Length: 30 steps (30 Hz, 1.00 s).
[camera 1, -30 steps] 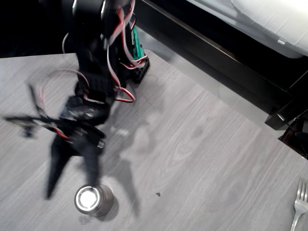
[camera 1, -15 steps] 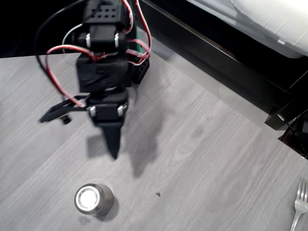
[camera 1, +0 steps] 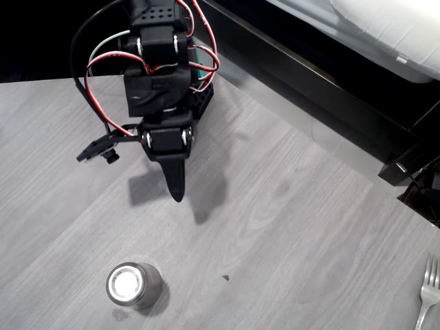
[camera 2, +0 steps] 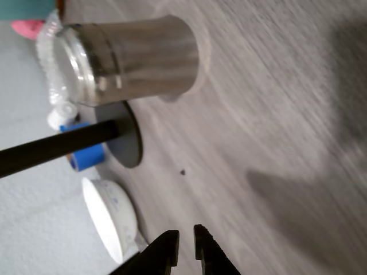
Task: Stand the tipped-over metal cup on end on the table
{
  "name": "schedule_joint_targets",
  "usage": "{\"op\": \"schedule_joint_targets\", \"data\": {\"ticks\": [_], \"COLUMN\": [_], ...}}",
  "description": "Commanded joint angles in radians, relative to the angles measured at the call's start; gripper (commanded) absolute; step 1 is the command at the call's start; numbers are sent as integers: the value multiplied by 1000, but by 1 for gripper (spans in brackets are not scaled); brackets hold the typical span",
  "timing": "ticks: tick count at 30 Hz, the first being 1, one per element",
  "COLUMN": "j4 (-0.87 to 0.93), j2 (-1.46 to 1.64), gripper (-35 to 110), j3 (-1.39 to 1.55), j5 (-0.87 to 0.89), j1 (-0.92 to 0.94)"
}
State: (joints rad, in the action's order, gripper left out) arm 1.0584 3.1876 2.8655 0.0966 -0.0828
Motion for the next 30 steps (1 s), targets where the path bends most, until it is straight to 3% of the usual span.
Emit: {"op": "schedule_joint_targets", "data": {"ticks": [1, 30], "j4": [52, 158], "j2": [112, 123], "gripper": [0, 0], "j3": [31, 167], "j5": [-20, -18], "j1": [0, 69]}}
